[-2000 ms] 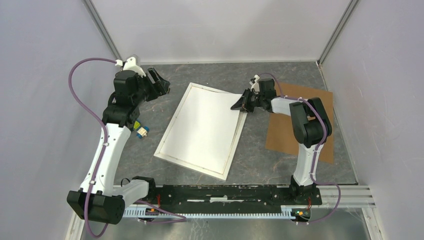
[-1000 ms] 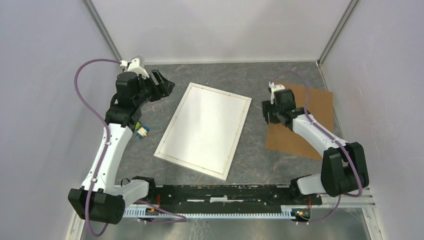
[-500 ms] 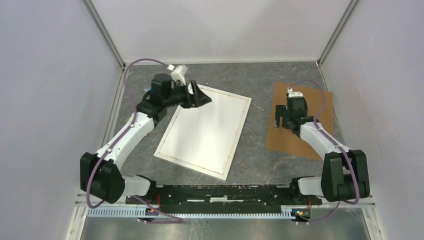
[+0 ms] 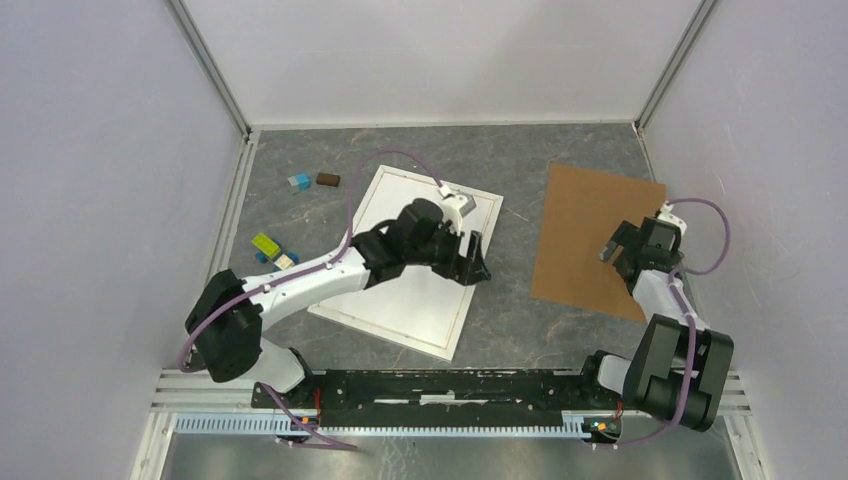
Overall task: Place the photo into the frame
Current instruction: Turn over the photo from the photo frame, then move the photo frame item to the center of the board, then pick up the photo frame item at the center of the board.
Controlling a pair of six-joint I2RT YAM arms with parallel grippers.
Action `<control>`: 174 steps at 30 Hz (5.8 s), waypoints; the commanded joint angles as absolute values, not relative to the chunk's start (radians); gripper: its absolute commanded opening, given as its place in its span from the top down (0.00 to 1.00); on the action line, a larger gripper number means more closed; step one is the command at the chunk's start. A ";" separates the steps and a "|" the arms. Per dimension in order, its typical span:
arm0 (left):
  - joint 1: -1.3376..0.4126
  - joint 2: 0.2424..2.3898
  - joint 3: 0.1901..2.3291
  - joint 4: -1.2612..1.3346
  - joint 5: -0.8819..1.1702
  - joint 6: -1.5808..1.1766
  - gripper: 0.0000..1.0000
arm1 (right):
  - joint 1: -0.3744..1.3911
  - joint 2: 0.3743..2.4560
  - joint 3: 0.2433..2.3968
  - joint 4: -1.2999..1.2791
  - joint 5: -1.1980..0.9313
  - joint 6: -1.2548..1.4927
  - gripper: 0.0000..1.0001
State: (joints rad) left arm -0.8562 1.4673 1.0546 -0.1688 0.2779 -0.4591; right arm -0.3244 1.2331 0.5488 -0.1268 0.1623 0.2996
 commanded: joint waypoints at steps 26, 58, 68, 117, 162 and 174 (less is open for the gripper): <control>-1.010 2.116 1.520 -0.163 0.078 -0.979 0.11 | -0.662 1.236 0.401 0.140 0.074 0.372 0.02; -0.989 2.194 1.577 0.076 0.296 -1.115 0.12 | -0.600 1.299 0.280 0.294 -0.250 0.459 0.10; -0.977 1.979 1.494 0.067 0.262 -1.074 0.12 | -0.506 1.290 0.267 0.300 -0.273 0.456 0.11; -0.676 1.904 1.244 0.132 0.302 -0.890 0.18 | -0.293 1.328 0.296 0.273 -0.249 0.384 0.12; -0.750 2.061 1.361 0.388 0.372 -1.094 0.64 | -0.289 1.341 0.272 0.326 -0.281 0.395 0.12; -0.787 2.045 1.493 0.124 0.312 -0.913 0.82 | -0.289 1.255 0.286 0.252 -0.205 0.357 0.10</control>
